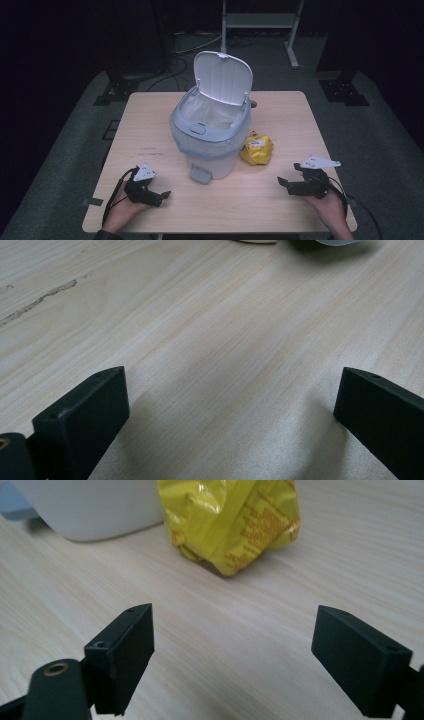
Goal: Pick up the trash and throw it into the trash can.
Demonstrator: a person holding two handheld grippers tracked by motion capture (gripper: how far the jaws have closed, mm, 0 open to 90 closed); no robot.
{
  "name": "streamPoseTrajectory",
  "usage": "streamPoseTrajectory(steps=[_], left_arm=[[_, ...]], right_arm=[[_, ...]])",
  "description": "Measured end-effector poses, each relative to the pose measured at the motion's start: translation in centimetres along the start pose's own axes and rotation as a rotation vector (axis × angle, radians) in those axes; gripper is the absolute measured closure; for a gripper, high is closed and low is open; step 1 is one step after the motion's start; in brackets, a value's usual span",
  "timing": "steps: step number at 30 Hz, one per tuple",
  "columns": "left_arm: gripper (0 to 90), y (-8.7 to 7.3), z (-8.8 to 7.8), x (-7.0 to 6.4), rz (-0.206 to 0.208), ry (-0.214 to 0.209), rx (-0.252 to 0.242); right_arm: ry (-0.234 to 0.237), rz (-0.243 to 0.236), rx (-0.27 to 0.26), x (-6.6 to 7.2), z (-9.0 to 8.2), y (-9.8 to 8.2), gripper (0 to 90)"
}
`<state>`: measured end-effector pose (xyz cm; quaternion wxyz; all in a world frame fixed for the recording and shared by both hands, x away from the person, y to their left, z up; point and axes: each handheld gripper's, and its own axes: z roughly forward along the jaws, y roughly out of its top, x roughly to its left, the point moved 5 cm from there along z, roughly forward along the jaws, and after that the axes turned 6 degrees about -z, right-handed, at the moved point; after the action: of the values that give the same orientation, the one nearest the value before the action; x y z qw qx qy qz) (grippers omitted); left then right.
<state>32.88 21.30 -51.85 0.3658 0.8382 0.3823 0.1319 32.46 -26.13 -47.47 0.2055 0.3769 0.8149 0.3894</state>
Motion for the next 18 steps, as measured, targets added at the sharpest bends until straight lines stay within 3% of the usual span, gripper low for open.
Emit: streamPoseTrajectory(steps=[8, 18], left_arm=[[0.2, 0.0, 0.0, 0.0, 0.001, 0.000, 0.000], [0.2, 0.0, 0.0, 0.0, -0.002, 0.000, -0.001]], right_arm=[[0.025, 0.003, -0.026, 0.4, 0.1, 1.8, 37.8], [0.041, 0.000, -0.061, 1.3, 1.3, 4.5, 32.8]])
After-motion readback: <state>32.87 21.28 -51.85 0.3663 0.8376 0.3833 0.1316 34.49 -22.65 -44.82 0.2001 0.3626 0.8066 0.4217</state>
